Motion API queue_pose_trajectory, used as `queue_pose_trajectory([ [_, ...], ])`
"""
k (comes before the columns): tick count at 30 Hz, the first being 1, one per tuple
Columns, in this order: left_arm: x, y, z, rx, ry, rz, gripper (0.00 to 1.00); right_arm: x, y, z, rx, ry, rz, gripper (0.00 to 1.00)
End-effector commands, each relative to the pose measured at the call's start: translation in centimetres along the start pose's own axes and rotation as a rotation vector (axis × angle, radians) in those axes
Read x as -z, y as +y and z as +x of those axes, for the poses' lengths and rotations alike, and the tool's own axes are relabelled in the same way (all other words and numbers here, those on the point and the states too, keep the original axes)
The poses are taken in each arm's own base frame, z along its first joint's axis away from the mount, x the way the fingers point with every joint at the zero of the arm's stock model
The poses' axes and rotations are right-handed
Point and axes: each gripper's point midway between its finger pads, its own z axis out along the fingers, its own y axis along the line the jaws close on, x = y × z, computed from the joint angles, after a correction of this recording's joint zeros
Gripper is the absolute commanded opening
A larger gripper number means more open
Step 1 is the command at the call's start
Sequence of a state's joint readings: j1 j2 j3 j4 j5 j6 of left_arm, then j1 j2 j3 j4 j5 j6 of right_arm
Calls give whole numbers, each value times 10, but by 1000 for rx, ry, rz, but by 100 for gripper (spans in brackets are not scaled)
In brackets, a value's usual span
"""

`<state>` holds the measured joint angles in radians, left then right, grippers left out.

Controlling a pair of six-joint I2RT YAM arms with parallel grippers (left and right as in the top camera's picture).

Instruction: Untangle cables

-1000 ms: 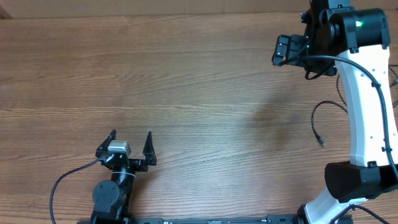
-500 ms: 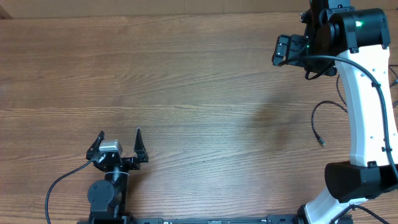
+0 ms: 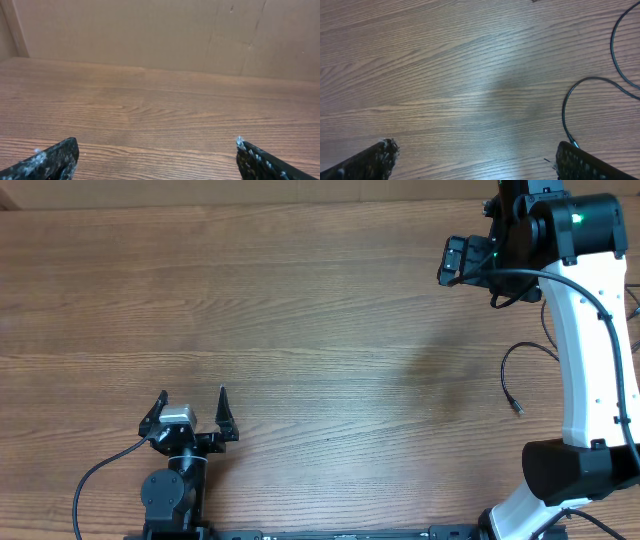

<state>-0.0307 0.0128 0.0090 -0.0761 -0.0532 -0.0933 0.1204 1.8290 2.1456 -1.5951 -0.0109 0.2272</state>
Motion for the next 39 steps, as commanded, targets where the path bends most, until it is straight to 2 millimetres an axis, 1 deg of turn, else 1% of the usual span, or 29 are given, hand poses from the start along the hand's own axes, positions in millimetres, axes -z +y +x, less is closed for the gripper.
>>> queue_pose_trajectory([
  [1,0,0,0,-29,-6,5,100,3,1,-1,11,-12,2,100],
  [26,0,0,0,-29,-5,5,100,2,1,-1,11,-11,3,100],
  [27,0,0,0,-29,-5,5,100,4,2,-8,19,-43,0,100],
  [30,0,0,0,-29,-5,5,100,13,5,-16,25,-98,-21,100],
  [33,0,0,0,-29,-5,5,99,29,11,-22,29,-166,-54,100],
  [37,0,0,0,-29,-5,5,100,65,26,-36,44,-312,-151,100],
  [39,0,0,0,-29,-5,5,100,83,29,-39,48,-369,-178,100],
])
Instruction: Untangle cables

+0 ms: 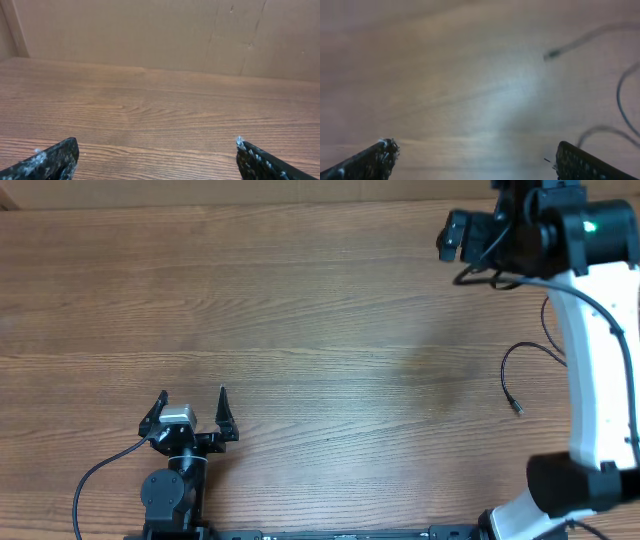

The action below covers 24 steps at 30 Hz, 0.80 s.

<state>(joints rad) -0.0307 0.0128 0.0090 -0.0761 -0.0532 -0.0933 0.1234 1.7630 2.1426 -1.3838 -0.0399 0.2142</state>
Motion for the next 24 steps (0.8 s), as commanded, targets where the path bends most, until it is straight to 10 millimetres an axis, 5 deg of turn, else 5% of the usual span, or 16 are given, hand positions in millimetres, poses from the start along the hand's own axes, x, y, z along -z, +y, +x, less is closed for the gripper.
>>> queue_pose_trajectory([
  [1,0,0,0,-29,-5,5,100,54,14,-9,18,-134,-76,100],
  [7,0,0,0,-29,-5,5,100,82,12,-7,24,-258,-94,100],
  [24,0,0,0,-29,-5,5,100,55,-1,40,61,-736,-246,100],
])
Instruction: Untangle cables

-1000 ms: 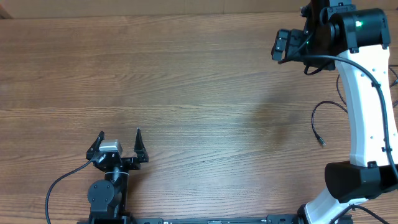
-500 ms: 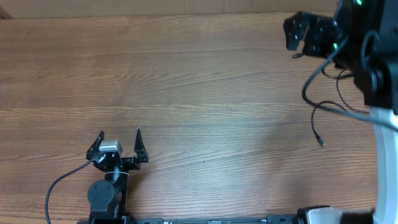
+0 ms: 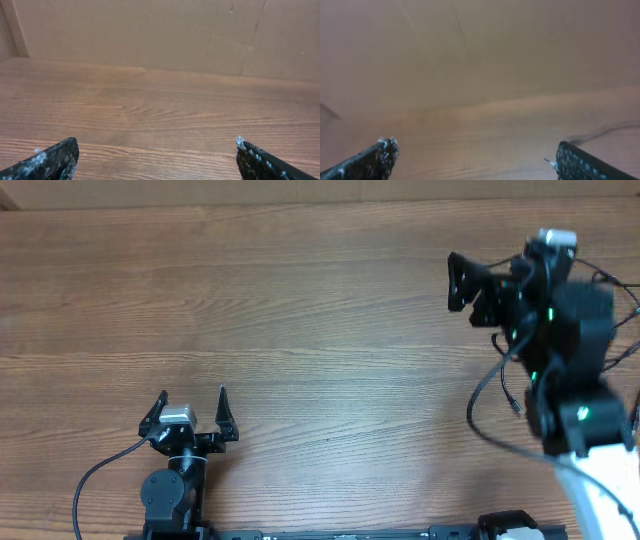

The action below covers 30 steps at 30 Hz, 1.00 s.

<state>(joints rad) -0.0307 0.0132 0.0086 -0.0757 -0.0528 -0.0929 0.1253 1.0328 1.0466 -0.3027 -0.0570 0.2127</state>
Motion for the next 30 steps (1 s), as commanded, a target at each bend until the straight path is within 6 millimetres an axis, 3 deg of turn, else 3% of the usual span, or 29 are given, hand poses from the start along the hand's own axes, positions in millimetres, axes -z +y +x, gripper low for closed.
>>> queue_pose_trajectory([
  [1,0,0,0,-29,-5,4,100,12,1,13,7,-83,-39,100],
  [11,0,0,0,-29,-5,4,100,27,-6,67,36,-317,-156,100],
  [19,0,0,0,-29,-6,4,100,73,-13,99,63,-578,-222,100],
  [26,0,0,0,-29,-5,4,100,73,-18,105,55,-560,-196,100],
  [30,0,0,0,-29,-5,4,100,66,-26,120,48,-485,-165,100],
])
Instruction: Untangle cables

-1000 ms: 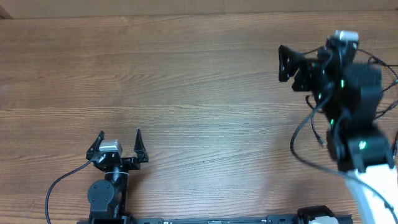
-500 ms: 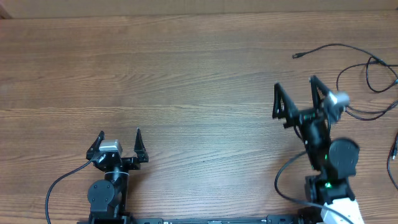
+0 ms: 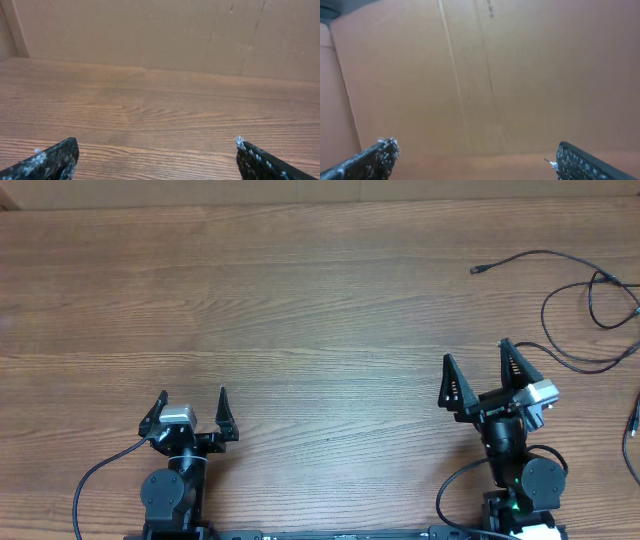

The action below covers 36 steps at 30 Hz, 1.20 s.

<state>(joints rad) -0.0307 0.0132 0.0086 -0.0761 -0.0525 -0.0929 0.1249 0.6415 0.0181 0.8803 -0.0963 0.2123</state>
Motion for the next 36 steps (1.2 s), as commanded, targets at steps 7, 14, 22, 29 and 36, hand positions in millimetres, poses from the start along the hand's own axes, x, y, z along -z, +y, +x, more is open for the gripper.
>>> queue_pose_trajectory([
  [7,0,0,-1,-29,-6,4,100,26,-25,64,-25,283,125,100],
  [14,0,0,0,-29,-6,4,100,47,-40,74,-19,335,218,100],
  [22,0,0,0,-29,-6,4,100,55,-34,62,54,294,189,100],
  [29,0,0,0,-29,-6,4,100,55,-32,63,166,311,159,100],
  [36,0,0,-1,-29,-6,4,100,54,-29,64,318,325,114,100],
])
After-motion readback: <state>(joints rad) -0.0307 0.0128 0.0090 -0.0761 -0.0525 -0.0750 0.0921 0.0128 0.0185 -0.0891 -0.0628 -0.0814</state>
